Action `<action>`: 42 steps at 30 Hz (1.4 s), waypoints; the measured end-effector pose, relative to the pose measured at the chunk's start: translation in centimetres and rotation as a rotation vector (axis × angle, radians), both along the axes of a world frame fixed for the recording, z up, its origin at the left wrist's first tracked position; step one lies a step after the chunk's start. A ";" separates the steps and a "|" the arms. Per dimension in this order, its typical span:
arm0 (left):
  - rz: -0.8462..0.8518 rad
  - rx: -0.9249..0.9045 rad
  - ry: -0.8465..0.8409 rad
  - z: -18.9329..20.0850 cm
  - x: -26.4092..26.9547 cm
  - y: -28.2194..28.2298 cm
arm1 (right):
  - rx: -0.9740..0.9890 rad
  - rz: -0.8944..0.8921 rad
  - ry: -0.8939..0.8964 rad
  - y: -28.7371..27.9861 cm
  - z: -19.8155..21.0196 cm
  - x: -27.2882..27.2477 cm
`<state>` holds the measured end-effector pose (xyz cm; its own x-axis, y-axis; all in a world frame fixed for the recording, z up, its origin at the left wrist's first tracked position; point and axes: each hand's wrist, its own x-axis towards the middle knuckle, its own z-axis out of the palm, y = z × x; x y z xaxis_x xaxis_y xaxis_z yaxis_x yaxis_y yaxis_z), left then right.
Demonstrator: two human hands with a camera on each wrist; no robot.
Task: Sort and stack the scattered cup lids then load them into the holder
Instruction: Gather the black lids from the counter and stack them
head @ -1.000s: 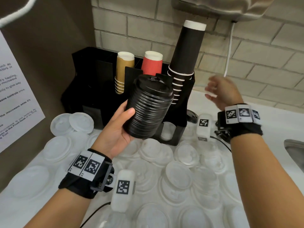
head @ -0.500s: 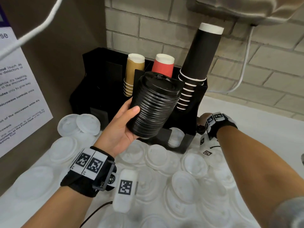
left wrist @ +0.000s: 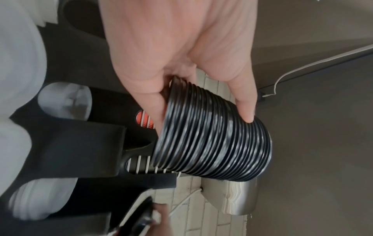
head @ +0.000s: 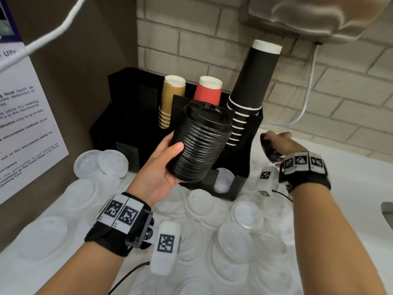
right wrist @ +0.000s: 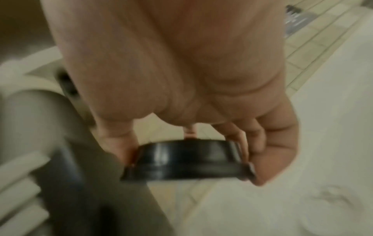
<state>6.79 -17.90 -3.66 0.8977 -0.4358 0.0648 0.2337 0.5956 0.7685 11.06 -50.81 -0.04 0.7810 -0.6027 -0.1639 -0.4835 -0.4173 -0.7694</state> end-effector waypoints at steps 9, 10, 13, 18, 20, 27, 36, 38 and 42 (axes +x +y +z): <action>-0.102 0.004 0.024 -1.4 -2.3 -1.0 | 0.340 0.576 -0.697 9.4 3.7 -10.6; -0.121 0.015 0.024 -1.6 -2.5 -1.1 | 0.324 0.641 -0.706 10.3 4.0 -11.2; -0.175 0.051 0.013 -2.0 -3.1 -1.3 | 0.291 0.760 -0.679 12.0 4.2 -12.1; -0.209 0.083 0.008 -1.8 -3.5 -1.5 | 0.234 0.786 -0.642 12.4 3.9 -12.6; -0.212 0.073 0.012 -1.6 -3.5 -1.6 | 0.219 0.786 -0.663 12.3 3.8 -12.6; -0.242 0.035 0.027 -1.4 -3.7 -2.1 | 0.241 0.772 -0.742 12.2 3.4 -12.6; -0.251 -0.023 0.038 -1.7 -3.3 -2.1 | 0.168 0.151 -0.681 7.1 2.6 -11.8; -0.239 -0.036 0.038 -1.6 -3.1 -1.9 | -0.068 -0.096 -0.315 2.8 1.9 -10.6; -0.244 -0.042 0.026 -1.3 -2.9 -1.9 | -0.362 -0.114 0.418 -2.9 -1.4 -9.3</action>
<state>3.87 -19.77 -4.99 0.7680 -0.6371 0.0658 0.3937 0.5506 0.7361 1.76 -53.74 -1.40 0.6211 -0.7545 -0.2120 -0.7736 -0.5469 -0.3201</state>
